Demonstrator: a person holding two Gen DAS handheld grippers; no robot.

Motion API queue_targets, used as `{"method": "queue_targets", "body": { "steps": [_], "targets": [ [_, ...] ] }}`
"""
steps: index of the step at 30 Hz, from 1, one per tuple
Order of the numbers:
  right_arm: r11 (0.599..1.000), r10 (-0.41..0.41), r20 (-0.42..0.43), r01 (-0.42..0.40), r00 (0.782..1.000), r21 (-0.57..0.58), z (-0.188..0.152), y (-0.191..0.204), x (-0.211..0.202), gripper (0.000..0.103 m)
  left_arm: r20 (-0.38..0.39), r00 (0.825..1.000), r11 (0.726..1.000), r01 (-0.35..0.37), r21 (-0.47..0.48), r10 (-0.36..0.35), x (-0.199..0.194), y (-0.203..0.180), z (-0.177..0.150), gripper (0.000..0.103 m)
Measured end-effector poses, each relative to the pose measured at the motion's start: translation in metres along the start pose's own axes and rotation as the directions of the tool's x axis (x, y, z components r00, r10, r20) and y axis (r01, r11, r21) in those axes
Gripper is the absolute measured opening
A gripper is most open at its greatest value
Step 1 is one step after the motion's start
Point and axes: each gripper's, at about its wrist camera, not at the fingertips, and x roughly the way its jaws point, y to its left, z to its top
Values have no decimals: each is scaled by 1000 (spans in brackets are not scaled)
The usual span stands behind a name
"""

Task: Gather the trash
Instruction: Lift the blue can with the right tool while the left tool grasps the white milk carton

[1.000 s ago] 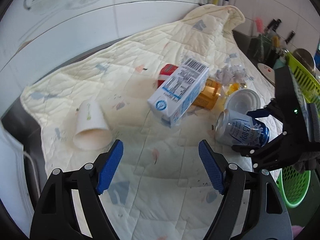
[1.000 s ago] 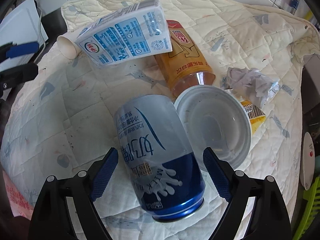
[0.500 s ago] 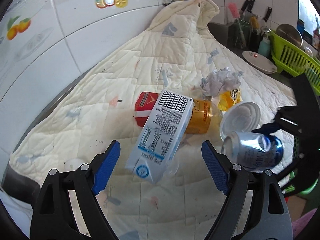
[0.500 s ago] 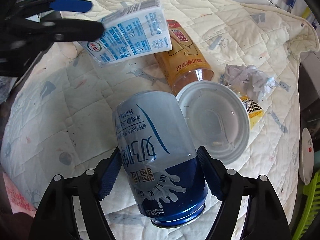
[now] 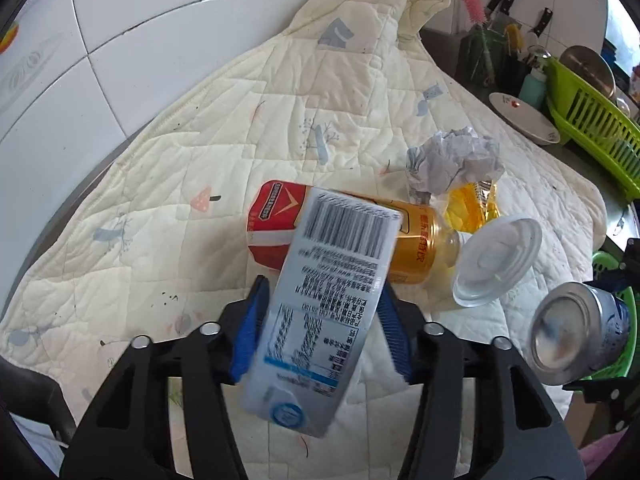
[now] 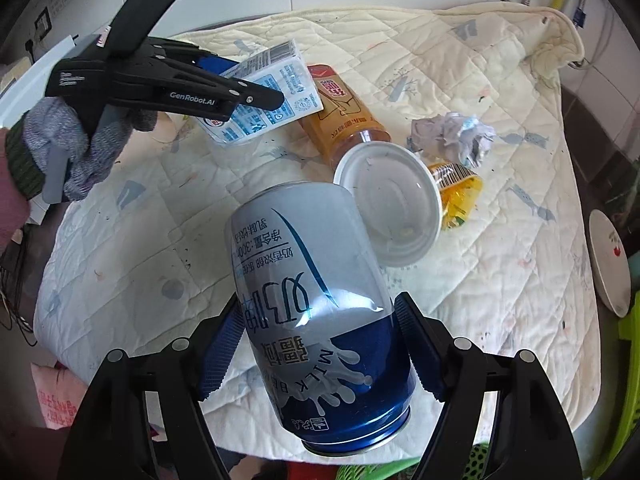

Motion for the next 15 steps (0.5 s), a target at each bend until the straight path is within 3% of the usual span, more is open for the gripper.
{"method": "queue_targets", "body": {
  "steps": [3, 15],
  "targets": [
    [1000, 0, 10, 0, 1000, 22, -9, -3, -8, 72, 17, 1000, 1000, 4, -5, -4, -8, -3, 1, 43],
    [991, 0, 51, -7, 999, 136, -60, -30, -44, 72, 128, 992, 995, 8, -95, 4, -76, -13, 2, 43]
  ]
}}
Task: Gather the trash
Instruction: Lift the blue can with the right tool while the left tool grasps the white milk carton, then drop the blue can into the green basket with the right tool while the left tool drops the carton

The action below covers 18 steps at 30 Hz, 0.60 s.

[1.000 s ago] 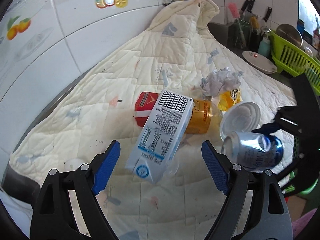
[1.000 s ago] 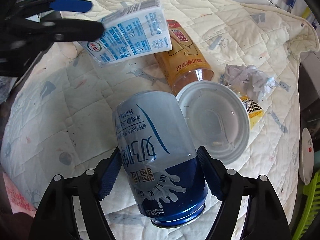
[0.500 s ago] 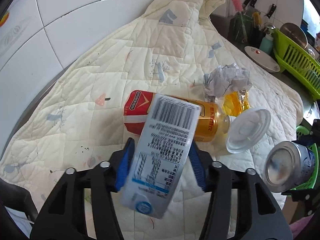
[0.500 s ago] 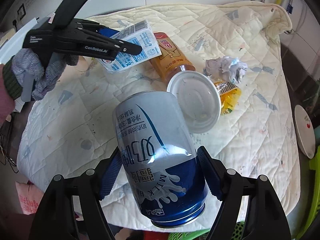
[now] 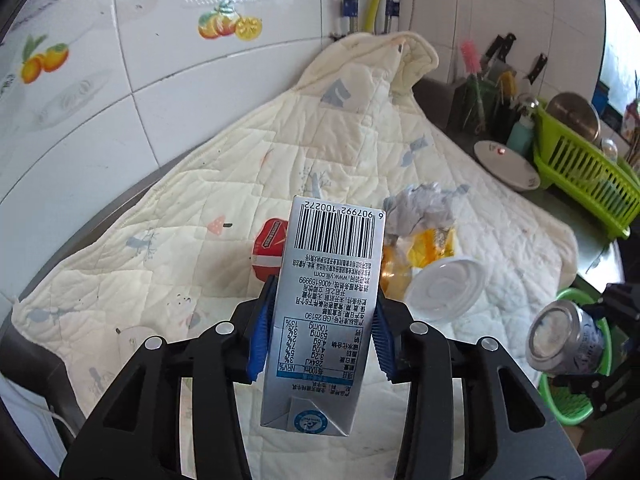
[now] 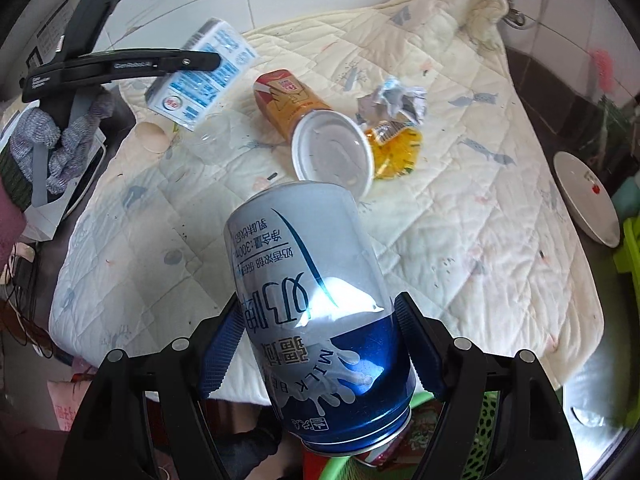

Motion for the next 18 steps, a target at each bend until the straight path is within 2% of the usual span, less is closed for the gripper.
{"method": "queue_targets", "body": {
  "steps": [5, 10, 18],
  "targets": [
    [999, -19, 13, 18, 1000, 49, -25, -21, -19, 72, 39, 999, 1000, 17, -7, -17, -30, -25, -7, 43],
    [992, -70, 1, 70, 998, 110, -62, -53, -36, 72, 58, 997, 999, 42, 8, -42, -53, -68, -24, 43],
    [967, -127, -62, 137, 990, 215, -127, -99, -47, 72, 62, 991, 993, 115, 34, -117, -72, -138, -52, 43]
  ]
}}
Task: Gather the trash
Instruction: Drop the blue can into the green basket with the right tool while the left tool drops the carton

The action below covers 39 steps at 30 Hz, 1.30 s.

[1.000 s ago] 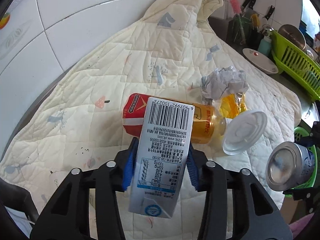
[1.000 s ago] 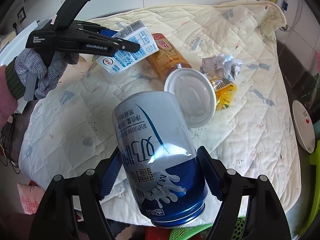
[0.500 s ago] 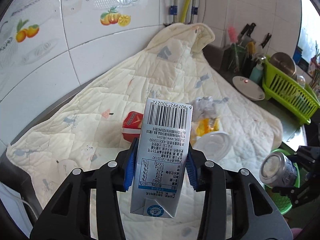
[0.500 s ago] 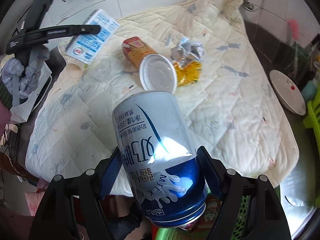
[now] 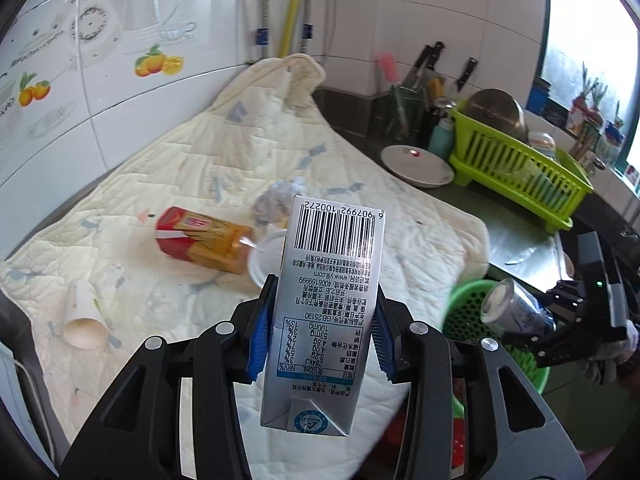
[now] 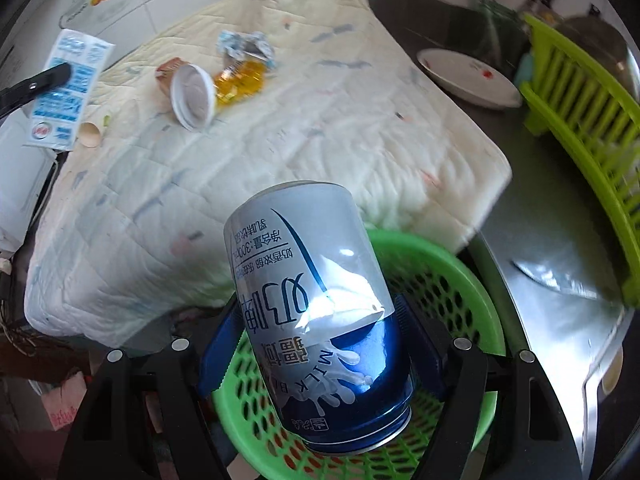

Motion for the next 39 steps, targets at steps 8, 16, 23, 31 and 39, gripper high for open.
{"method": "queue_targets", "body": {
  "steps": [8, 16, 23, 31, 39],
  "targets": [
    [996, -14, -41, 17, 999, 85, -41, -34, 5, 73, -6, 998, 997, 59, 39, -59, -2, -58, -17, 43],
    [986, 6, -42, 1, 999, 166, -73, -55, -6, 80, -30, 991, 990, 130, 55, -129, 10, -101, -24, 43],
    [983, -21, 24, 17, 999, 183, -84, -64, -37, 80, -52, 985, 981, 171, 91, -166, 21, -136, -29, 43],
    [980, -54, 97, 35, 994, 194, -89, -69, -65, 80, -121, 969, 966, 228, 120, -214, 46, -175, -42, 43],
    [977, -85, 136, 56, 987, 204, -99, -78, -87, 80, -188, 952, 957, 264, 117, -240, 77, -204, -47, 43]
  ]
}}
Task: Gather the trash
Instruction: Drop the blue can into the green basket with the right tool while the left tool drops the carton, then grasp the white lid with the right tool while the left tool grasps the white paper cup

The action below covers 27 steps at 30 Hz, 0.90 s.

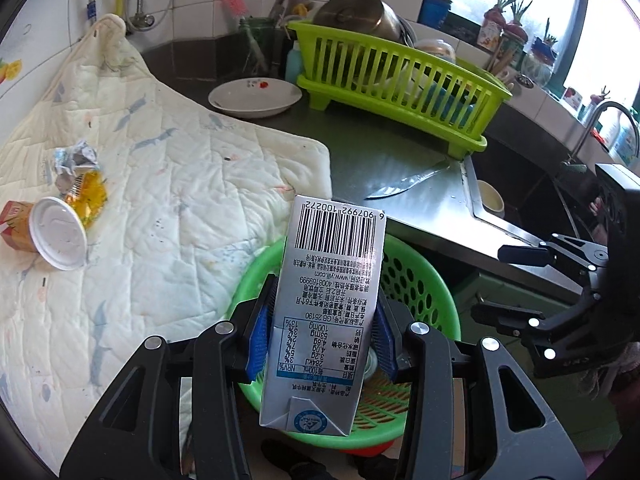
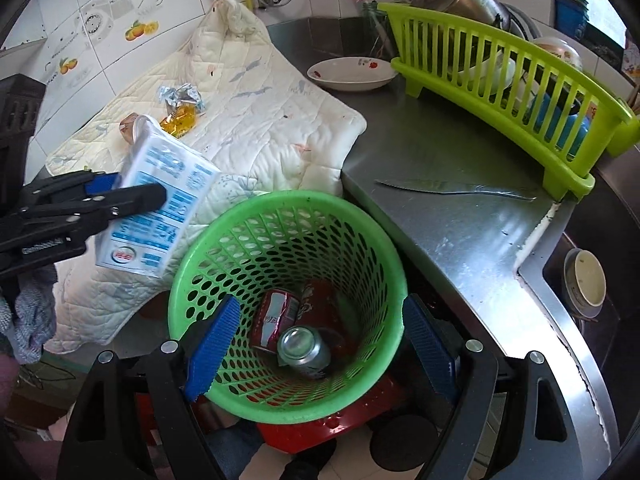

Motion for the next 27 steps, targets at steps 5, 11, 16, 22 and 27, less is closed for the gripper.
{"method": "queue_targets", "body": {
  "steps": [5, 11, 16, 22, 27],
  "targets": [
    [1000, -8, 3, 8, 1000, 19, -4, -9, -6, 80, -6, 1000, 1000, 11, 6, -11, 9, -8, 6, 44],
    [1000, -9, 0, 9, 1000, 29, -7, -14, -7, 80, 3, 1000, 1000, 31, 1, -31, 12, -14, 12, 54],
    [1000, -4, 3, 4, 1000, 30, -6, -13, -6, 80, 25, 999, 1000, 28, 8, -28, 5, -14, 13, 63],
    [1000, 13, 4, -13, 1000, 14, 1, -4, -2, 80, 52, 998, 999, -17, -36, 19, -10, 7, 11, 63],
    [999, 32, 5, -32, 999, -14, 11, 10, 5, 80, 71, 994, 993, -72, -96, 79, -27, 34, 6, 63]
  ]
}}
